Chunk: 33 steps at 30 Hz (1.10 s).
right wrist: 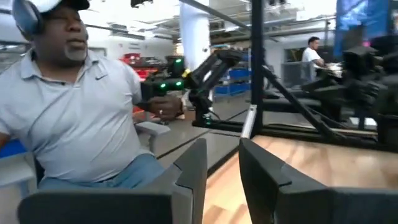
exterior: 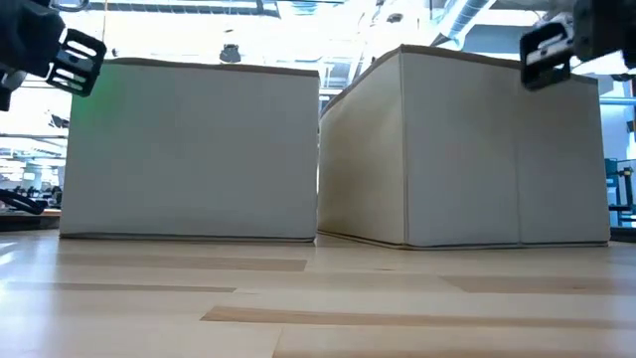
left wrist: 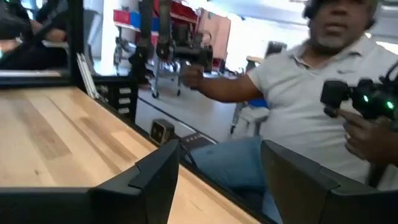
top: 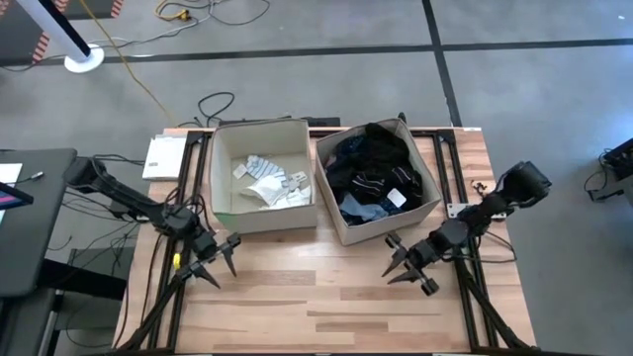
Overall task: Sort clothes
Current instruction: Return to Home Position
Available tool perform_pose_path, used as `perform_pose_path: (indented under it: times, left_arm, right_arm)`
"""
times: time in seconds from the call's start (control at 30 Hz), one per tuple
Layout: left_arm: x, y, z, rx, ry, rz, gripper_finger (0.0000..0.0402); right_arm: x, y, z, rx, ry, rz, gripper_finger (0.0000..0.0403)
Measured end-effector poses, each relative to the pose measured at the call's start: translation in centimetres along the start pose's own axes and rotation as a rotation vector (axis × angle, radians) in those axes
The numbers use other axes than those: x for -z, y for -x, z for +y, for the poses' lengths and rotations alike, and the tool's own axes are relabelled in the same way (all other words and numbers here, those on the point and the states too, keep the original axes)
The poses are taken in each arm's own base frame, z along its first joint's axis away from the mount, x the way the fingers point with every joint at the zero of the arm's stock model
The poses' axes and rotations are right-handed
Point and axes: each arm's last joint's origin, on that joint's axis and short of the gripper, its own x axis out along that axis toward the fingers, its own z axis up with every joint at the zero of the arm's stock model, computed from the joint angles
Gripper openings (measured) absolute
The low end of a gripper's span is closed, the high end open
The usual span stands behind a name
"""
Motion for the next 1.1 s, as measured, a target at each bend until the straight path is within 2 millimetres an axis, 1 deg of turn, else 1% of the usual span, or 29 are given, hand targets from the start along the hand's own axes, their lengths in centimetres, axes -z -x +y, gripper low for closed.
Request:
perform_pose_path:
  times: [0.1, 0.2, 0.27, 0.33, 0.43, 0.5, 0.57, 0.67, 0.77, 0.93, 1.1]
  left_arm:
    - [0.5, 0.2, 0.2, -0.018, 0.010, 0.012, 0.0213]
    - [0.7, 0.1, 0.2, -0.023, 0.075, 0.040, 0.0211]
    - [0.6, 0.0, 0.3, -0.028, 0.123, 0.057, 0.0211]
    - [0.9, 0.0, 0.3, -0.038, 0.194, 0.092, 0.0211]
    - [1.4, 0.1, 0.4, -0.053, 0.255, 0.141, 0.0211]
    - [1.8, 0.2, 0.4, -0.065, 0.279, 0.182, 0.0211]
    - [2.4, 0.3, 0.5, -0.088, 0.357, 0.240, 0.0211]
    - [3.4, 0.6, 0.5, -0.130, 0.479, 0.328, 0.0211]
    - [4.3, 1.0, 0.5, -0.164, 0.531, 0.417, 0.0211]
    - [5.3, 1.5, 0.4, -0.182, 0.503, 0.533, 0.0211]
    - [5.5, 1.6, 0.4, -0.176, 0.449, 0.564, 0.0211]
  right_arm:
    - [0.9, 0.5, -0.7, 0.037, -0.009, 0.051, 0.0103]
    - [1.9, 1.0, -1.6, 0.090, -0.029, 0.148, 0.0102]
    - [2.5, 1.3, -2.2, 0.134, -0.131, 0.201, 0.0102]
    - [2.5, 1.4, -2.8, 0.184, -0.228, 0.198, 0.0102]
    - [2.7, 1.6, -3.6, 0.245, -0.314, 0.205, 0.0102]
    - [2.9, 1.7, -4.1, 0.272, -0.318, 0.225, 0.0102]
    - [3.1, 1.8, -4.4, 0.294, -0.320, 0.242, 0.0102]
    - [3.5, 2.0, -4.6, 0.317, -0.326, 0.283, 0.0102]
    - [3.8, 2.2, -4.6, 0.329, -0.331, 0.321, 0.0102]
    - [4.4, 2.4, -4.6, 0.345, -0.338, 0.390, 0.0102]
    - [5.0, 2.7, -4.6, 0.359, -0.345, 0.452, 0.0102]
